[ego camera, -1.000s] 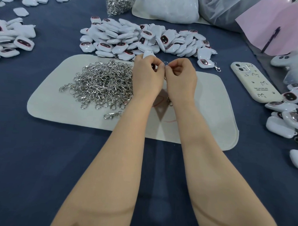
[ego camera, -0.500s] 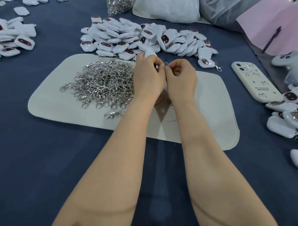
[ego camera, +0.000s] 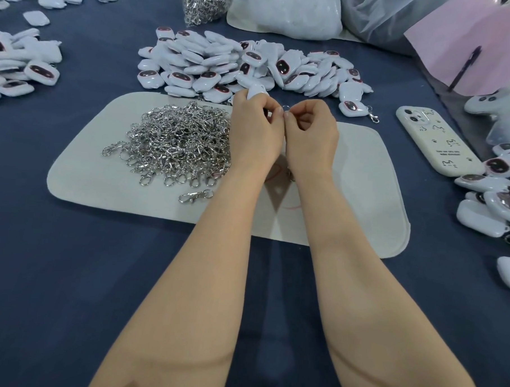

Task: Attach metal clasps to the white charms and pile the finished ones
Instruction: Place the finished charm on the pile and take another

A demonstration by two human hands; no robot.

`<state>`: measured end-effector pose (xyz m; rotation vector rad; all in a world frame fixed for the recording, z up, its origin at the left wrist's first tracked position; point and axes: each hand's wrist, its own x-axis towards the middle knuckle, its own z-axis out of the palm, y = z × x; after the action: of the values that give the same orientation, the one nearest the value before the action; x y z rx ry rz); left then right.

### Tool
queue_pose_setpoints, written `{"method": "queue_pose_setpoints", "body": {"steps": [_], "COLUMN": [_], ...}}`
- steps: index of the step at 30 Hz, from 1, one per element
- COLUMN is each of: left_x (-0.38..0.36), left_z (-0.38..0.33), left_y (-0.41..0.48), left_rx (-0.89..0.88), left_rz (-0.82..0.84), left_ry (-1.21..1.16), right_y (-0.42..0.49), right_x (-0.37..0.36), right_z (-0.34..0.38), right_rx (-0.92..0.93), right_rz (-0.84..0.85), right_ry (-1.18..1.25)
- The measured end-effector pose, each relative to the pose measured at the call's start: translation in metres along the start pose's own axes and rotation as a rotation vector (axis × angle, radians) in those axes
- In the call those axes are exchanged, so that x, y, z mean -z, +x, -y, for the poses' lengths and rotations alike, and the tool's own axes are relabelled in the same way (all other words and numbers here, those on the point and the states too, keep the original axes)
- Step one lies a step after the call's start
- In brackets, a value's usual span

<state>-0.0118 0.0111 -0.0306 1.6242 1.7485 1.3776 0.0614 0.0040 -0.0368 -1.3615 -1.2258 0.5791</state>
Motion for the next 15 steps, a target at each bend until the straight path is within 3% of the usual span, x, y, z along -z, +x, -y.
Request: {"method": "queue_pose_setpoints", "body": {"steps": [15], "left_x": [-0.002], "left_z": [0.0008], "left_y": [-0.0002], "left_rx": [0.009], "left_rz": [0.01], "left_ry": [0.012], "right_y": [0.0021], "right_x": [0.0007], "right_z": [-0.0021], "right_rx": [-0.016], "right_rz": [0.014], "right_ry": [-0.009]}}
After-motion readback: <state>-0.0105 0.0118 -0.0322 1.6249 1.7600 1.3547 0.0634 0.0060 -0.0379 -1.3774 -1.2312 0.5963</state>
